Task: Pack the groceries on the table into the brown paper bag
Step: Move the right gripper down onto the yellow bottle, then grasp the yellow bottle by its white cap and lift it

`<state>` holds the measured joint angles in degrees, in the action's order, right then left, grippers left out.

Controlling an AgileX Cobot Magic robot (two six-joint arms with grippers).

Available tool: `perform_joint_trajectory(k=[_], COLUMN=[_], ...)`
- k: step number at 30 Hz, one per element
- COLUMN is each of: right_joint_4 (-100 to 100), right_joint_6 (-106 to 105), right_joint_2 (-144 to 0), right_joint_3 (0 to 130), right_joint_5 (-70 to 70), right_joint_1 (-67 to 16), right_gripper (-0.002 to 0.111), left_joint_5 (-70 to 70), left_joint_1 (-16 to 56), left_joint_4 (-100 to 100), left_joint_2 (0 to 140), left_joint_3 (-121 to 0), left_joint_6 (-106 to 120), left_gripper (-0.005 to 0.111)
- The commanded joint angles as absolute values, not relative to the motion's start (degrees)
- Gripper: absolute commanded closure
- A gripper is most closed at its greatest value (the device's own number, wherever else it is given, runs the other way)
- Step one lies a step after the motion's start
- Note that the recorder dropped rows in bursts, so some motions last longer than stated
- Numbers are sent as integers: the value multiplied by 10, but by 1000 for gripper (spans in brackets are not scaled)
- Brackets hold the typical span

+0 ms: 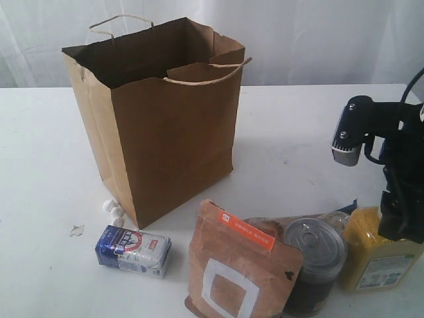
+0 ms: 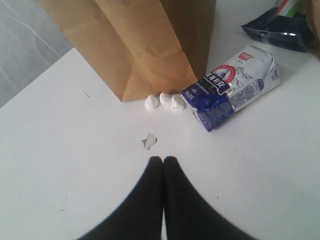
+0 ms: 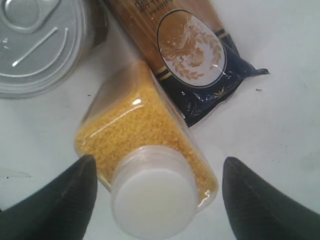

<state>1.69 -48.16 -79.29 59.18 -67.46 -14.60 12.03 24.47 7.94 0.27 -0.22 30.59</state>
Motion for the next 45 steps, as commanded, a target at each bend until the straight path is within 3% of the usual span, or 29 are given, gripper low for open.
perform_joint_trajectory(k=[1, 19, 22, 29, 45], right_joint_4=[16, 19, 18, 12, 13], right_joint_6=[-494, -512, -509, -422, -255], right_joint_2=[-806, -805, -805, -785, -725], right_joint_3=[589, 513, 513, 517, 682], right_joint_5=[-669, -640, -640, -621, -645], right_joint_1=[-142, -142, -142, -142, -142], right_gripper=[42, 46, 61, 108, 108], left_joint_5=[120, 120, 120, 120, 120], left_joint_1=[247, 247, 247, 247, 247], left_joint_4=[85, 85, 85, 85, 85], left_joint_2=[0, 0, 0, 0, 0], left_joint_3=[0, 0, 0, 0, 0], left_joint_6=[304, 304, 304, 304, 304], left_gripper=[107, 107, 107, 107, 107])
